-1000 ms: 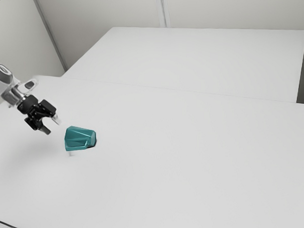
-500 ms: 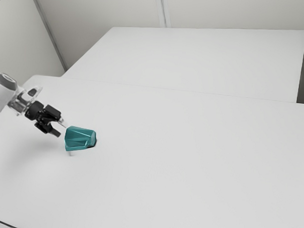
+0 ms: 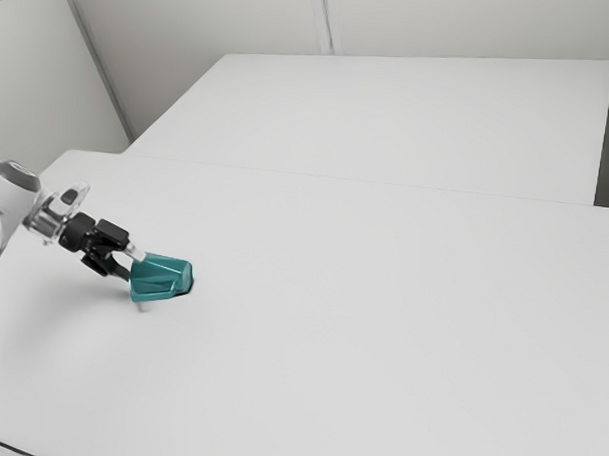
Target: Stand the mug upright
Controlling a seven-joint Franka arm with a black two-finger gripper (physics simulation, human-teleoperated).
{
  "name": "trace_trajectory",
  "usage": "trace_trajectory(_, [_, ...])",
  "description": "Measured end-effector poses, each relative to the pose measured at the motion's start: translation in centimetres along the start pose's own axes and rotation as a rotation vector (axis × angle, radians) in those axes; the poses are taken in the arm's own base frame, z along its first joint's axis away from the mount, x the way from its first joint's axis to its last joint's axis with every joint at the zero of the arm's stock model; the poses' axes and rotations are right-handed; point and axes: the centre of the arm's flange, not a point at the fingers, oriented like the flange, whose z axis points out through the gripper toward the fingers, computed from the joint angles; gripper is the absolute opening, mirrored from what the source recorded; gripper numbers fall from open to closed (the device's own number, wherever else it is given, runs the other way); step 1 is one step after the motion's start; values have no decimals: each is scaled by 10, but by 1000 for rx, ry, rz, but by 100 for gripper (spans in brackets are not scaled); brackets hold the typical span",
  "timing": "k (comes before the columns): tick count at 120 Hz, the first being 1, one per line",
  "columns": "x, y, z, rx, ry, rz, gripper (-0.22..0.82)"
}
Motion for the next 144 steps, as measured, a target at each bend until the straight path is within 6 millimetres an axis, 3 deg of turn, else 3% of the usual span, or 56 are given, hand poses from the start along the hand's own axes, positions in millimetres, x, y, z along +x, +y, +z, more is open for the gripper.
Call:
trace_trajectory(27, [3, 4, 2, -22, 21, 20, 57])
trace_trajectory(67, [10, 13, 11, -52, 30, 51, 6])
trace_trajectory(83, [13, 16, 15, -64, 32, 61, -7])
trace_trajectory(121, [29, 42, 30, -80, 12, 120, -16])
trace_trajectory(144, [37, 72, 19, -68, 31, 172, -17])
